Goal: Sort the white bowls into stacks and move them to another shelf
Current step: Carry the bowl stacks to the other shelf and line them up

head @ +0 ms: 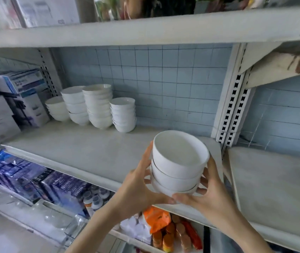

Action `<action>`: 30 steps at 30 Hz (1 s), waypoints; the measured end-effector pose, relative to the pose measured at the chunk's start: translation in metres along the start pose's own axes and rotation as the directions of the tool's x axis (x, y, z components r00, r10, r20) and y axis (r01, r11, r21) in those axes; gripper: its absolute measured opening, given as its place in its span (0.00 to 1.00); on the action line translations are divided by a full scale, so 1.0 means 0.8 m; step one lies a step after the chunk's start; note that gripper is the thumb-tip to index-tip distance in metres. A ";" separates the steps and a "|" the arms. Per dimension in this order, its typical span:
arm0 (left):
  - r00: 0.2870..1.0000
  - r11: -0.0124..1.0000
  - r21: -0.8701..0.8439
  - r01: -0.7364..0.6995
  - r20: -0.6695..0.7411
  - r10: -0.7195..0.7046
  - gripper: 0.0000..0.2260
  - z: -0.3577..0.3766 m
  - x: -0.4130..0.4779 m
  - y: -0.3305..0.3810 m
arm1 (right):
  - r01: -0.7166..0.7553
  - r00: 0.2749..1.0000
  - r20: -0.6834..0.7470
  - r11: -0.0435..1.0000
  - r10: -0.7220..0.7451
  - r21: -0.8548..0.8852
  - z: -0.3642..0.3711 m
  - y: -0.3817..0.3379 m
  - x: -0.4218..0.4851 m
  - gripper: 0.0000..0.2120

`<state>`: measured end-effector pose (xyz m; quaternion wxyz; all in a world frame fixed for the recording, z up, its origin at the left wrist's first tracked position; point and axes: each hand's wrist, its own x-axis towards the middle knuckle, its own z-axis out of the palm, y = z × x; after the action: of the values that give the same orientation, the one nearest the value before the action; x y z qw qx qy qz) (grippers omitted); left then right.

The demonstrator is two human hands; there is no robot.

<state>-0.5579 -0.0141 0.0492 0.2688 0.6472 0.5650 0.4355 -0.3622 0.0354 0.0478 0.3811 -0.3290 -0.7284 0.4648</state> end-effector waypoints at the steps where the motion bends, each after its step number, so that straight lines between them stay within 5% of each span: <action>1: 1.000 1.000 -0.008 0.004 0.004 -0.004 0.57 -0.007 0.005 -0.008 | -0.012 1.000 0.008 1.000 0.012 0.014 0.008 0.002 0.009 0.56; 11: 0.997 0.999 -0.016 0.047 0.069 -0.046 0.56 -0.070 0.069 -0.102 | -0.077 0.997 0.012 0.993 0.077 0.092 0.076 0.040 0.105 0.57; 30: 0.966 0.992 -0.113 0.051 0.259 -0.020 0.50 -0.151 0.184 -0.215 | -0.123 0.988 -0.099 0.990 0.117 -0.063 0.162 0.070 0.239 0.54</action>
<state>-0.7509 0.1482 0.0010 0.3856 0.6709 0.5099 0.3758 -0.5612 0.1593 0.0076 0.3750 -0.4067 -0.7040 0.4454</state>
